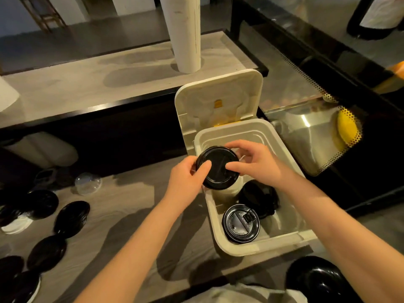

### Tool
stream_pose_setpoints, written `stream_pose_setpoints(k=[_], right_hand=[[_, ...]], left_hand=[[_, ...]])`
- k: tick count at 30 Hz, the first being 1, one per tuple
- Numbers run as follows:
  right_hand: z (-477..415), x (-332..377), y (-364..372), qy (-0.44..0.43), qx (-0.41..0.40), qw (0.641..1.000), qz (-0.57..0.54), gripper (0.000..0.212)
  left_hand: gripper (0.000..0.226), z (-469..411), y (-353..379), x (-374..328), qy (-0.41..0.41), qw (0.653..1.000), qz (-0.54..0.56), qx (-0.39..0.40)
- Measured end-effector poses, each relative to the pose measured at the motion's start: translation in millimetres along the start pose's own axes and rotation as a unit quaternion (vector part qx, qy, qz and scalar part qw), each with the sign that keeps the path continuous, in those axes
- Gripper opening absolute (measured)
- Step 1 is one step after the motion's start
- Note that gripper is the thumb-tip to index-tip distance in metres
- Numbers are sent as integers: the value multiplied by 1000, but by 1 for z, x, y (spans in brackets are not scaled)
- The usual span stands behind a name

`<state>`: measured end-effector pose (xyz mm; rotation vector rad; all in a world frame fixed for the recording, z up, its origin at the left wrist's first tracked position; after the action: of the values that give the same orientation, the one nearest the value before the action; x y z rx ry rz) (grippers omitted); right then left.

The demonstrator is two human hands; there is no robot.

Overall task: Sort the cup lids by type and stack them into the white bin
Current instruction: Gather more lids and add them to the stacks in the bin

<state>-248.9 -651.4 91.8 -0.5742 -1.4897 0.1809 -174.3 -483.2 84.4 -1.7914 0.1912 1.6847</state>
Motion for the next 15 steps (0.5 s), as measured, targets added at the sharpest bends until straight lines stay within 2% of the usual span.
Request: stream_pose_setpoints(k=[2, 4, 8, 11, 15], right_hand=[[6, -14, -6, 42, 19, 999, 5, 37], [14, -31, -9, 104, 60, 992, 35, 35], [31, -60, 3, 175, 185, 958, 133, 39], [30, -66, 17, 153, 234, 929, 242, 44], [29, -66, 26, 103, 269, 882, 372, 39]], left_hand=[[16, 6, 1, 5, 63, 980, -187, 16], [39, 12, 1, 13, 97, 955, -277, 30], [64, 24, 4, 25, 77, 930, -340, 113], [67, 26, 5, 27, 66, 926, -349, 129], [67, 27, 6, 26, 61, 935, -322, 132]])
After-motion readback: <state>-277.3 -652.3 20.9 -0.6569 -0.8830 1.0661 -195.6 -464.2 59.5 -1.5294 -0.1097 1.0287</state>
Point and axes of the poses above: each hand's wrist, its own z-axis away from the middle knuckle, its own y-axis out of the palm, x = y × z, the point moved 2 cm from there along -z, towards the middle knuckle, and after that the axes turned 6 degrees about z, right-handed, at the moved point
